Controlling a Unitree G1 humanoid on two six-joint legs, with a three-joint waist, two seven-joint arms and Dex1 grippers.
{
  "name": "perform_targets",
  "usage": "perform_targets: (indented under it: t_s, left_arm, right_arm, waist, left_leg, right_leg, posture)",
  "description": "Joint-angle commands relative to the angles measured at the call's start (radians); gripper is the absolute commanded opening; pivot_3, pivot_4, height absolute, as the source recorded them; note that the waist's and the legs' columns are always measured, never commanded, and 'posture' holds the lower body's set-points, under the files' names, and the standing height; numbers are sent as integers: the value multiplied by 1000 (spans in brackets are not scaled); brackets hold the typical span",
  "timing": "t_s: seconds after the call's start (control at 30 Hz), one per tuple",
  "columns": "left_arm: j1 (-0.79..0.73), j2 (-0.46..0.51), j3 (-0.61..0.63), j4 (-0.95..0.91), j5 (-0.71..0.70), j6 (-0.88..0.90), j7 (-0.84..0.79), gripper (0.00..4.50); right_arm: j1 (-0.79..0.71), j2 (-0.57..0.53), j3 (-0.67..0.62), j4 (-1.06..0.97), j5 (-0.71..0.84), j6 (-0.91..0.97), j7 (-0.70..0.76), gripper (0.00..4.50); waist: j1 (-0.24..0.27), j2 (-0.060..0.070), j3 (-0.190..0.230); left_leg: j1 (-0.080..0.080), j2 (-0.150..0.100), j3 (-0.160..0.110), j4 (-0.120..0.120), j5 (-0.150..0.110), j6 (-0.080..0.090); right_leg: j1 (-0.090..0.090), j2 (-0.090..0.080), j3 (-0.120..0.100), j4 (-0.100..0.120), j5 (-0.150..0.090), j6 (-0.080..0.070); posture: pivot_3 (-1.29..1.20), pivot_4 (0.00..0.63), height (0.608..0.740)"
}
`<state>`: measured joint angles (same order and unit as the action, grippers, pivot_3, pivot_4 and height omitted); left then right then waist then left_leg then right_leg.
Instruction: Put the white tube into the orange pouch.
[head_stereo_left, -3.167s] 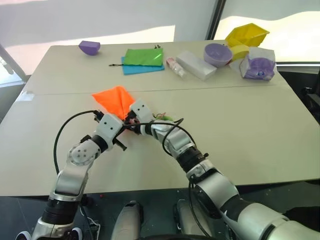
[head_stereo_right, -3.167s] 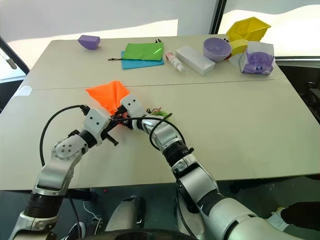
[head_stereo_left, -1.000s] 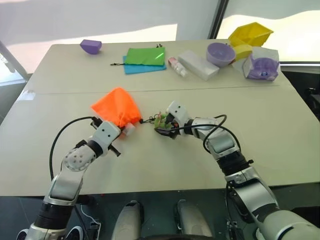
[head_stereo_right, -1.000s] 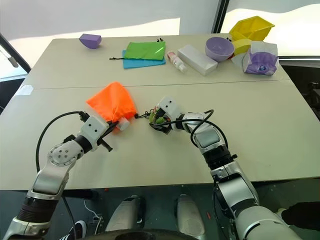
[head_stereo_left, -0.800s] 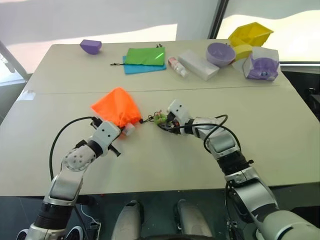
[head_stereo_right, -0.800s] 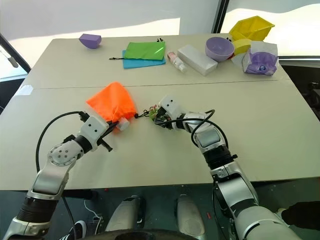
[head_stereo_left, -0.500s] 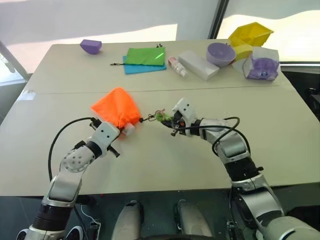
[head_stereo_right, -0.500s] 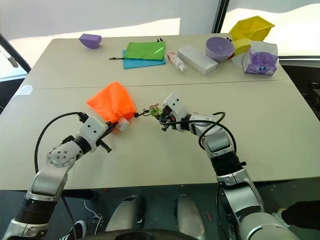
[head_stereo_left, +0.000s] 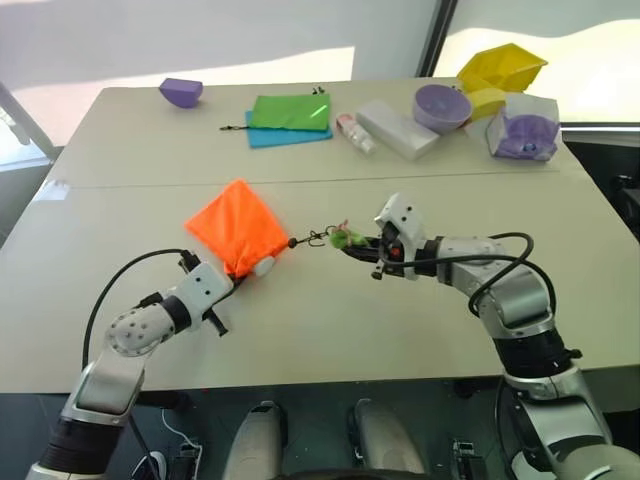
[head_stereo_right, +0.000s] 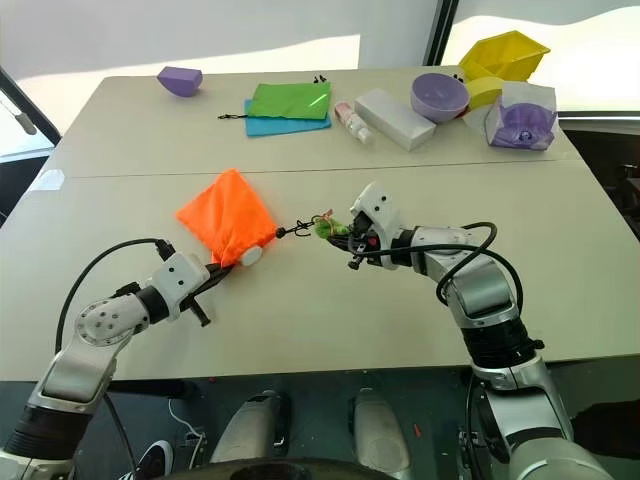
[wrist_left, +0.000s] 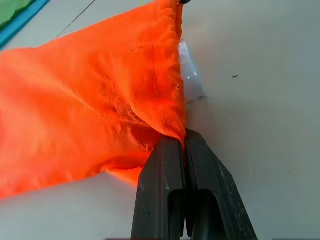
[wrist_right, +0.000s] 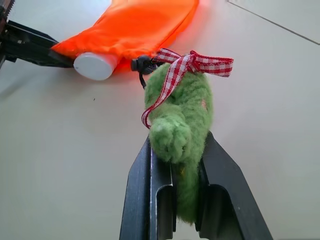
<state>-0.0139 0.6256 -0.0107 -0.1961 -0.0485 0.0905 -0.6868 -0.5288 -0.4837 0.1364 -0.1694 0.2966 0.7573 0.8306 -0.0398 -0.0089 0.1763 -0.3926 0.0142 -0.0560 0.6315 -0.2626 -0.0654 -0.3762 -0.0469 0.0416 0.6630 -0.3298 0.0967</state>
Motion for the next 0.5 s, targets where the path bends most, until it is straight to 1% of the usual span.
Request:
perform_targets:
  t_s: [0.03,0.3,0.37,0.4,0.43,0.5]
  left_arm:
    - [-8,19,28,18,-9,-29,-10,0]
    - [-36,-50,33,-50,-106,87,3,0]
    - [-40,-58,44,-67,-137,105,-4,585]
    - [-38,-51,52,-70,-176,115,-38,933]
    - [-36,-45,57,-71,-204,123,-63,1452]
    - [-39,-30,75,-58,-217,140,-72,2381]
  right_arm:
    - [-28,-2,-29,-10,16,-16,-12,47]
    - [-31,-4,-37,5,38,-22,-14,47]
    - [-33,-4,-35,6,40,-26,-17,0]
    - [-33,-5,-33,6,38,-31,-19,0]
    - [-33,-5,-31,7,37,-34,-20,0]
    - [-33,-3,-29,7,40,-36,-18,0]
  waist:
    - [0,0,0]
    - [2,0,0]
    - [1,0,0]
    - [2,0,0]
    - [1,0,0]
    - [-1,0,0]
  left_leg:
    - [0,0,0,0,0,0]
    - [0,0,0,1,0,0]
    - [0,0,0,1,0,0]
    - [0,0,0,1,0,0]
    - [0,0,0,1,0,0]
    - [0,0,0,1,0,0]
  right_leg:
    - [0,0,0,0,0,0]
    - [1,1,0,0,0,0]
    - [1,1,0,0,0,0]
    - [0,1,0,0,0,0]
    - [0,1,0,0,0,0]
    - [0,1,0,1,0,0]
  posture:
    - [0,150,740]
    - [0,150,740]
    - [0,150,740]
    - [0,150,740]
    - [0,150,740]
    - [0,150,740]
